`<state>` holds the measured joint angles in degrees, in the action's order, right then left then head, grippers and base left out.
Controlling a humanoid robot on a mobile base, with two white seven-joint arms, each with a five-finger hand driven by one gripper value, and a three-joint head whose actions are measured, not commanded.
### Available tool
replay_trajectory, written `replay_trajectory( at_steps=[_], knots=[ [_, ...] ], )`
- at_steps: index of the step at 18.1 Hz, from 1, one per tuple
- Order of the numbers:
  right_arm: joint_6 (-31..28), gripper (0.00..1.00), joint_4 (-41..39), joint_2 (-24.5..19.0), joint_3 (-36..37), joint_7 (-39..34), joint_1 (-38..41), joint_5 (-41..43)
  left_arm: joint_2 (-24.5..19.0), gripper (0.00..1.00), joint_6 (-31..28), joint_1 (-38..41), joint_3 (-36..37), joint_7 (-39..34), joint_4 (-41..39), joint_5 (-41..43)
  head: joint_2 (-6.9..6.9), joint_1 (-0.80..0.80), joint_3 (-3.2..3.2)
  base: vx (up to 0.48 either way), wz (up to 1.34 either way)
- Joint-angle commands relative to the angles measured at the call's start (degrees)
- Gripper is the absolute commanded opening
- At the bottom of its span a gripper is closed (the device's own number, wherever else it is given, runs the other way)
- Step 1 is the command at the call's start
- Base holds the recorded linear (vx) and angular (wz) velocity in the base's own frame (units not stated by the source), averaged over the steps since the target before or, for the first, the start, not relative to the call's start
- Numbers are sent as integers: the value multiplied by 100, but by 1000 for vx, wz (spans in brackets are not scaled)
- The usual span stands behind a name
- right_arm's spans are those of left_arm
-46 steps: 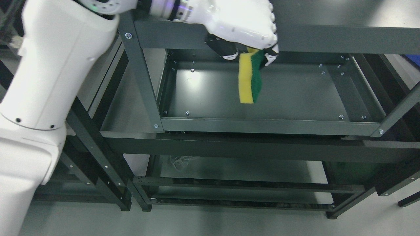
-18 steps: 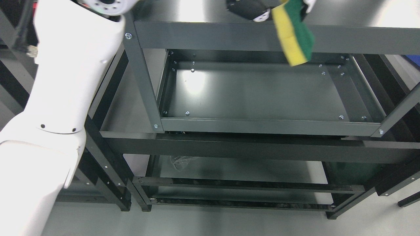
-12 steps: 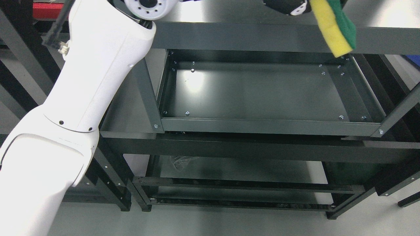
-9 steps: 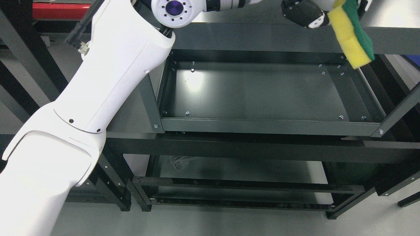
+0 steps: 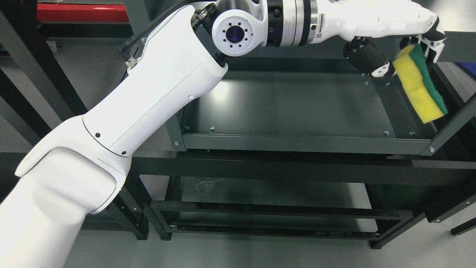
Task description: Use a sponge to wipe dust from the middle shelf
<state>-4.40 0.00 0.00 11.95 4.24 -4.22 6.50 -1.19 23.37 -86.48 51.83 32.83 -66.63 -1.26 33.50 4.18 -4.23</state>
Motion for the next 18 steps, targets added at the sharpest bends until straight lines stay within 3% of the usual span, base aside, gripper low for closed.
replay_trajectory(
  at_steps=[1,9,14,16,18],
  knots=[
    [0,100,-100,100,0,-2,0,0,19,9,-7,26,794,-83,335,-2005,0,0,0,0,0],
    [0,100,-100,100,0,-2,0,0,19,9,-288,1545,627,-13,-464,-2264,0,0,0,0,0],
    [0,100,-100,100,0,-2,0,0,19,9,-491,3256,557,-118,-781,-1906,0,0,0,0,0],
    [0,100,-100,100,0,-2,0,0,19,9,-491,3899,260,-354,-851,-1834,0,0,0,0,0],
    [0,100,-100,100,0,-2,0,0,19,9,-491,4489,-363,-1064,-1001,-1843,0,0,0,0,0]
  ],
)
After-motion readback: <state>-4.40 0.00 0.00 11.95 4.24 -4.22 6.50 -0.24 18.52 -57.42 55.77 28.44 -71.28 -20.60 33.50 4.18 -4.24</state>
